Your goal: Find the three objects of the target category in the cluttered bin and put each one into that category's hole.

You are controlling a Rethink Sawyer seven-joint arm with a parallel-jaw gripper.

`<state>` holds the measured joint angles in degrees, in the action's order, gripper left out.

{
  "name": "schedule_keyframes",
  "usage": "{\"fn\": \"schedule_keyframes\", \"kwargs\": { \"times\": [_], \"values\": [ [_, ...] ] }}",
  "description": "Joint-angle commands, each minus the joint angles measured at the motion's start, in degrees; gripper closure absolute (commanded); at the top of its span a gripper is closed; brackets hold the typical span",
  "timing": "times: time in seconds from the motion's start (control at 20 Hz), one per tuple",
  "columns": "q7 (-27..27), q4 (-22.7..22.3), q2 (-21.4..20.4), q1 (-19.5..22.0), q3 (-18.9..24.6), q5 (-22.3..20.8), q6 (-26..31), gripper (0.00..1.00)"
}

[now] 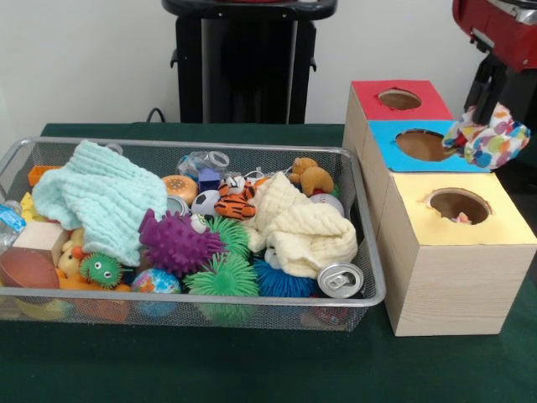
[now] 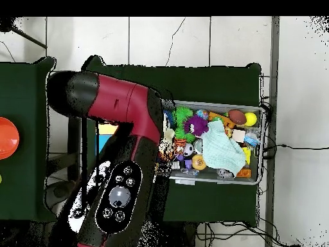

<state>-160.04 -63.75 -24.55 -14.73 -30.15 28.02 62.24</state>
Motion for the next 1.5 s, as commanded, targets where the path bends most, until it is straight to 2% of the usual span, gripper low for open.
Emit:
{"fn": "schedule_keyframes", "kwargs": {
  "times": [0.05, 0.35, 1.2, 1.5],
  "values": [
    [7.72, -7.9, 0.35, 3.74, 9.04, -4.08, -5.98, 1.0],
    [5.65, -7.54, 1.26, 4.43, 10.79, -5.64, -9.01, 1.0],
    [-1.34, -4.68, 3.66, 3.98, 12.75, -6.69, -10.2, 1.0],
    [-1.62, -3.88, 4.54, 4.05, 13.2, -6.91, -10.73, 1.0]
  ]
}}
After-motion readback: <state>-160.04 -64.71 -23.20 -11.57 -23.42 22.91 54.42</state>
